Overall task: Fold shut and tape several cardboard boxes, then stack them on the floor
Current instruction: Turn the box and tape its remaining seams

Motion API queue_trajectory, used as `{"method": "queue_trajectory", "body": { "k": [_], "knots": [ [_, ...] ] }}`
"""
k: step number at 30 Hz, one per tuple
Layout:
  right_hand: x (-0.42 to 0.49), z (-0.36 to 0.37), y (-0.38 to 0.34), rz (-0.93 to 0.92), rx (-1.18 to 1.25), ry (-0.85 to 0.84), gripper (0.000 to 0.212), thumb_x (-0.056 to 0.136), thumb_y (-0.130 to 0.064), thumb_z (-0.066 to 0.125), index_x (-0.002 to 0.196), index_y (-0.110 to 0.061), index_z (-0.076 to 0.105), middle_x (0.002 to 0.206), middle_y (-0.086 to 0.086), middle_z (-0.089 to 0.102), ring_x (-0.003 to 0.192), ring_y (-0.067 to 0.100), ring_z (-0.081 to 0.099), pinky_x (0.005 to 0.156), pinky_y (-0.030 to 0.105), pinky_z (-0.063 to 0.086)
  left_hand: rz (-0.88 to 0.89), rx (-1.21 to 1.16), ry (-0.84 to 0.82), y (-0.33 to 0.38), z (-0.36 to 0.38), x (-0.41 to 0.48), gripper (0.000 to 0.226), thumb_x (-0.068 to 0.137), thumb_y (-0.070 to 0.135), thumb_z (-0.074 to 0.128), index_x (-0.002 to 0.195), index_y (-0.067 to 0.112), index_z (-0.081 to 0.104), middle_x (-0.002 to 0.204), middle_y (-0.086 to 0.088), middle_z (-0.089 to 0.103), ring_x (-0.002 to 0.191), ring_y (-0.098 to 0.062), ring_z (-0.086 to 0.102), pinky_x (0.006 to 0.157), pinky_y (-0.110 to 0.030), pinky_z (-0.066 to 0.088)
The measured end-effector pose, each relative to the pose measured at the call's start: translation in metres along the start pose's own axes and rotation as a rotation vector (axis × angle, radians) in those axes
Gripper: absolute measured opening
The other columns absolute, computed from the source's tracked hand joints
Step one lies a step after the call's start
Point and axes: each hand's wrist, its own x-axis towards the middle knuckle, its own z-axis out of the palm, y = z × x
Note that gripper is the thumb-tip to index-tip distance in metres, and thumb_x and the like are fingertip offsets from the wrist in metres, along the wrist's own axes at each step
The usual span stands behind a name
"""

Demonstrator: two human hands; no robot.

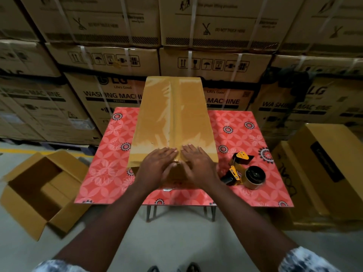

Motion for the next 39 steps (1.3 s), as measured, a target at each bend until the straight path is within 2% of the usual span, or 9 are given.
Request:
{"method": "queue_trajectory", "body": {
  "k": [4, 7, 11, 14, 19, 25, 29, 34, 39],
  "knots": [
    [-0.013, 0.003, 0.002, -0.107, -0.131, 0.021, 0.048, 0.093, -0.019, 0.065, 0.139, -0.005, 0.059, 0.144, 0.012, 0.059, 0.136, 0.029, 0.053, 0.114, 0.05, 0.041, -0.012, 0.011, -0.004, 0.003, -0.001, 0.0, 0.044, 0.097, 0.032, 0.059, 0.14, 0.024, 0.059, 0.142, 0.004, 0.06, 0.132, -0.018, 0.055, 0.111, -0.044, 0.044],
    [-0.014, 0.004, -0.001, -0.055, -0.143, 0.004, 0.059, 0.086, -0.015, 0.074, 0.142, -0.007, 0.056, 0.147, 0.011, 0.055, 0.14, 0.029, 0.049, 0.116, 0.051, 0.039, 0.002, -0.019, -0.044, 0.001, -0.005, -0.001, 0.052, 0.092, 0.024, 0.069, 0.142, 0.023, 0.057, 0.145, 0.004, 0.057, 0.136, -0.019, 0.051, 0.116, -0.046, 0.037],
    [-0.001, 0.012, -0.027, -0.004, -0.007, -0.034, 0.049, 0.098, -0.034, 0.058, 0.142, -0.013, 0.057, 0.147, 0.007, 0.056, 0.142, 0.025, 0.046, 0.12, 0.049, 0.031, -0.053, 0.009, -0.006, -0.004, -0.017, -0.001, 0.048, 0.098, 0.039, 0.04, 0.134, 0.018, 0.065, 0.136, -0.001, 0.065, 0.13, -0.024, 0.057, 0.118, -0.058, 0.025],
    [0.006, 0.02, -0.041, -0.01, -0.012, 0.005, 0.041, 0.1, -0.031, 0.059, 0.135, -0.011, 0.064, 0.14, 0.007, 0.062, 0.135, 0.025, 0.054, 0.116, 0.05, 0.038, -0.089, 0.01, -0.031, -0.028, -0.027, -0.014, 0.054, 0.099, 0.043, 0.032, 0.137, 0.02, 0.062, 0.141, 0.0, 0.061, 0.136, -0.024, 0.052, 0.119, -0.052, 0.021],
    [-0.003, 0.027, -0.039, -0.019, -0.072, 0.015, 0.057, 0.087, -0.01, 0.074, 0.142, -0.011, 0.057, 0.145, 0.006, 0.057, 0.139, 0.023, 0.05, 0.117, 0.054, 0.036, -0.062, 0.01, -0.004, -0.038, -0.027, -0.023, 0.049, 0.097, 0.037, 0.039, 0.138, 0.021, 0.062, 0.142, 0.002, 0.06, 0.136, -0.022, 0.052, 0.115, -0.041, 0.027],
    [0.021, 0.023, -0.057, 0.08, 0.039, -0.032, 0.042, 0.098, -0.033, 0.059, 0.134, -0.012, 0.064, 0.14, 0.007, 0.062, 0.137, 0.025, 0.052, 0.12, 0.053, 0.031, -0.078, -0.039, -0.027, -0.04, -0.03, -0.023, 0.052, 0.097, 0.044, 0.039, 0.139, 0.023, 0.061, 0.145, 0.004, 0.058, 0.139, -0.019, 0.048, 0.117, -0.044, 0.028],
    [0.012, 0.026, -0.055, 0.035, -0.007, -0.065, 0.043, 0.1, -0.028, 0.06, 0.14, -0.012, 0.059, 0.146, 0.006, 0.057, 0.14, 0.024, 0.048, 0.119, 0.05, 0.033, -0.037, -0.018, 0.008, -0.043, -0.028, -0.025, 0.046, 0.097, 0.033, 0.043, 0.137, 0.022, 0.062, 0.142, 0.004, 0.06, 0.136, -0.02, 0.052, 0.114, -0.039, 0.027],
    [0.014, 0.021, -0.062, 0.043, -0.028, -0.085, 0.05, 0.095, -0.022, 0.067, 0.142, -0.011, 0.056, 0.149, 0.007, 0.054, 0.144, 0.026, 0.044, 0.122, 0.05, 0.029, -0.047, -0.073, -0.017, -0.043, -0.034, -0.026, 0.046, 0.092, 0.027, 0.059, 0.137, 0.02, 0.062, 0.143, 0.002, 0.059, 0.136, -0.023, 0.05, 0.115, -0.05, 0.033],
    [0.035, 0.027, -0.081, 0.071, 0.087, -0.096, 0.044, 0.098, -0.034, 0.059, 0.137, -0.012, 0.063, 0.145, 0.006, 0.058, 0.142, 0.025, 0.045, 0.122, 0.048, 0.027, -0.162, -0.141, -0.038, -0.064, -0.042, -0.031, 0.051, 0.1, 0.044, 0.039, 0.137, 0.018, 0.063, 0.143, 0.0, 0.059, 0.137, -0.023, 0.05, 0.114, -0.05, 0.038]
  ]
}}
